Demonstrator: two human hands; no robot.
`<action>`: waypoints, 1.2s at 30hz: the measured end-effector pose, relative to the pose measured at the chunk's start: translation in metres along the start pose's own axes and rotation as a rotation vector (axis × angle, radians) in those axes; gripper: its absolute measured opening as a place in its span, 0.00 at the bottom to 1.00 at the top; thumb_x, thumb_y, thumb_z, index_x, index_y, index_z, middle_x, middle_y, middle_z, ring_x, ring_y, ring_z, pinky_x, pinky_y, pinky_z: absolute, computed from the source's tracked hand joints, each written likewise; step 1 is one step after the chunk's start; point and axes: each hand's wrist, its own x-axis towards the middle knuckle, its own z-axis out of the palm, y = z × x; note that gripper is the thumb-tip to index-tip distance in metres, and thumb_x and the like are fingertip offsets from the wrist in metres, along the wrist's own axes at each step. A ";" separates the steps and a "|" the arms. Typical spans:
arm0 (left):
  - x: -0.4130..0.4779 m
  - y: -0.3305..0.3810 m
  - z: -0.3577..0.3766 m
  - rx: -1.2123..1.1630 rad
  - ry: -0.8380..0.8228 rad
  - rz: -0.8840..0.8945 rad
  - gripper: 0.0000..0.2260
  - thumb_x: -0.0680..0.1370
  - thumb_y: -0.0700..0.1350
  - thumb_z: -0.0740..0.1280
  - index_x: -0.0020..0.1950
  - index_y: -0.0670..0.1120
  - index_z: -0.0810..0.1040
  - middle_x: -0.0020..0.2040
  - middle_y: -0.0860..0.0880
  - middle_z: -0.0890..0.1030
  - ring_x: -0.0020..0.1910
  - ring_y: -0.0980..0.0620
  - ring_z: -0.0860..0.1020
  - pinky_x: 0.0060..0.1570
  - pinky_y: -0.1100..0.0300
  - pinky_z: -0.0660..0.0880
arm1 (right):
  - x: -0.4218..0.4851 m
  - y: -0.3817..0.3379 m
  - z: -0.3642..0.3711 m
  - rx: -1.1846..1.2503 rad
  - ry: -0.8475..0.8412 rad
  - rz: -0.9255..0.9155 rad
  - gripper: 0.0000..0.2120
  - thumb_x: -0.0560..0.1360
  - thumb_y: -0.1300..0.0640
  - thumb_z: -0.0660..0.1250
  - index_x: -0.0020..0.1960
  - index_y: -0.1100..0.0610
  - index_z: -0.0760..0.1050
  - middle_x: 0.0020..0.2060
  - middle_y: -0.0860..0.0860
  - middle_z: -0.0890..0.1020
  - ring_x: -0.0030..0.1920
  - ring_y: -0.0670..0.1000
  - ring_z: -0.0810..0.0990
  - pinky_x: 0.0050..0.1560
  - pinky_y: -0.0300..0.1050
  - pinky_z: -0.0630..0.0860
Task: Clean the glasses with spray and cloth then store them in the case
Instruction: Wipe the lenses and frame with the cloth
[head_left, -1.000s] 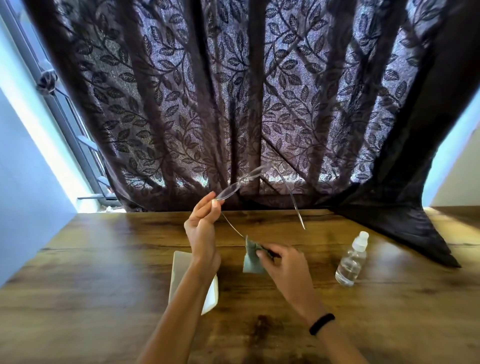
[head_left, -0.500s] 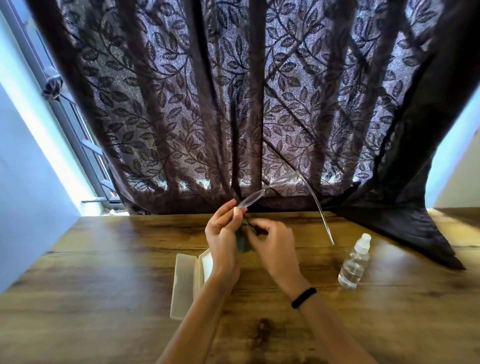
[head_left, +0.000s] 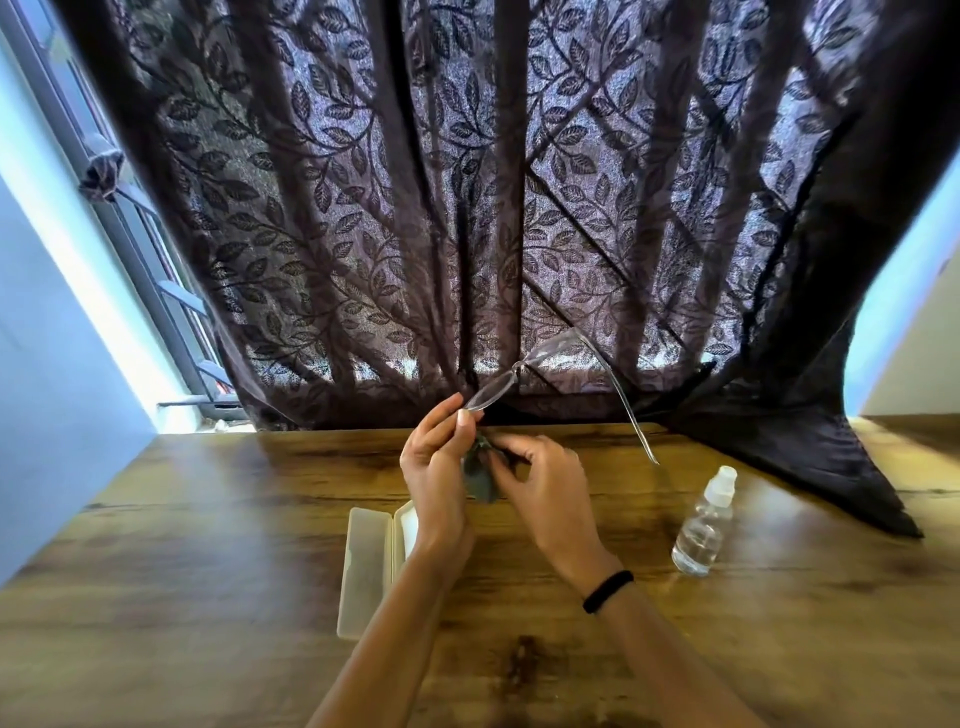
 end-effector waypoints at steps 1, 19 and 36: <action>0.002 0.000 0.000 0.005 0.008 0.007 0.07 0.75 0.37 0.67 0.48 0.35 0.82 0.56 0.51 0.80 0.50 0.60 0.78 0.45 0.71 0.74 | -0.003 0.003 -0.001 -0.023 -0.010 0.001 0.09 0.73 0.53 0.67 0.52 0.52 0.80 0.46 0.48 0.85 0.46 0.47 0.81 0.45 0.49 0.79; 0.028 0.002 -0.003 0.006 0.088 0.099 0.07 0.75 0.36 0.66 0.50 0.35 0.81 0.52 0.52 0.80 0.44 0.67 0.78 0.40 0.75 0.72 | -0.038 0.050 -0.017 -0.088 0.065 0.025 0.10 0.71 0.59 0.70 0.52 0.58 0.80 0.44 0.48 0.85 0.40 0.43 0.81 0.50 0.23 0.68; 0.035 0.005 -0.027 0.123 -0.017 0.150 0.07 0.76 0.34 0.65 0.47 0.43 0.82 0.51 0.47 0.81 0.44 0.66 0.79 0.42 0.75 0.72 | 0.000 0.100 -0.050 -0.208 0.131 0.181 0.11 0.74 0.53 0.66 0.47 0.61 0.81 0.34 0.49 0.78 0.33 0.43 0.73 0.35 0.34 0.65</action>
